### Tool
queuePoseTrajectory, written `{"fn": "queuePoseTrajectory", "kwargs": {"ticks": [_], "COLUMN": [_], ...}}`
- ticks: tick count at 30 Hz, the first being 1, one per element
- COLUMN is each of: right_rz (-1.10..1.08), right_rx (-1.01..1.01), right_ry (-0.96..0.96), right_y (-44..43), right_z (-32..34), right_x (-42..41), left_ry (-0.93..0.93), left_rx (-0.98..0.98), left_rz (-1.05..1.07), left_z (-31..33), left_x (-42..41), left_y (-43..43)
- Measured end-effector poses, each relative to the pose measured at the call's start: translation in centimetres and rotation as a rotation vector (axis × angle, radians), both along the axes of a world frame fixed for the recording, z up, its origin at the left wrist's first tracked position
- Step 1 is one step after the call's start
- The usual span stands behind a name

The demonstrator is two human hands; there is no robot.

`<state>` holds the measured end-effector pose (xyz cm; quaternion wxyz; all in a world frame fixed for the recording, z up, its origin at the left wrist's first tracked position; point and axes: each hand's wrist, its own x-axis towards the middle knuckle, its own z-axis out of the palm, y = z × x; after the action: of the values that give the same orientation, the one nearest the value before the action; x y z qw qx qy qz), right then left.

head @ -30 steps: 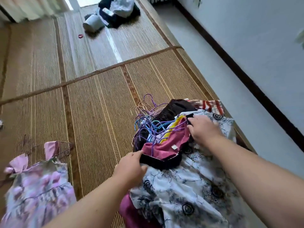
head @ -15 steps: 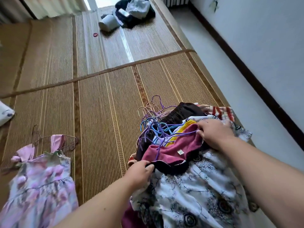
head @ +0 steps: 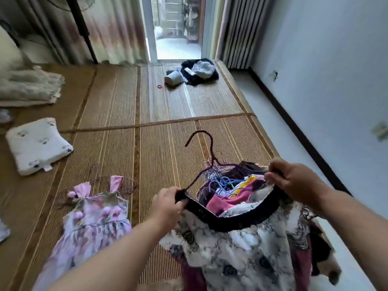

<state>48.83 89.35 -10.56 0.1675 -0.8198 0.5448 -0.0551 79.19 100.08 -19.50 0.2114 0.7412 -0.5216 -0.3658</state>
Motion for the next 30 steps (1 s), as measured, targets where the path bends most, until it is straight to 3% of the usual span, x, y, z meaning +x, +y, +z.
{"fn": "queuePoseTrajectory", "kwargs": {"ticks": [4, 11, 17, 22, 30], "right_rz": [0.000, 0.084, 0.254, 0.443, 0.510], "right_rx": [-0.050, 0.113, 0.325, 0.389, 0.380], "right_ry": [-0.086, -0.259, -0.311, -0.304, -0.313], "right_y": [5.5, 14.5, 20.8, 25.5, 25.3], "right_z": [4.3, 5.9, 4.9, 4.6, 1.4], "right_x": [7.1, 23.3, 40.6, 54.0, 69.4], "left_ry": [0.100, -0.044, -0.240, -0.445, -0.592], "left_rx": [-0.085, -0.246, -0.190, -0.094, -0.022], "left_rz": [-0.012, 0.093, 0.265, 0.438, 0.606], "left_z": [4.2, 10.6, 13.6, 16.3, 16.6], "left_x": [7.7, 24.2, 38.6, 48.2, 59.6], "left_y": [6.2, 20.0, 31.5, 38.3, 38.7]}}
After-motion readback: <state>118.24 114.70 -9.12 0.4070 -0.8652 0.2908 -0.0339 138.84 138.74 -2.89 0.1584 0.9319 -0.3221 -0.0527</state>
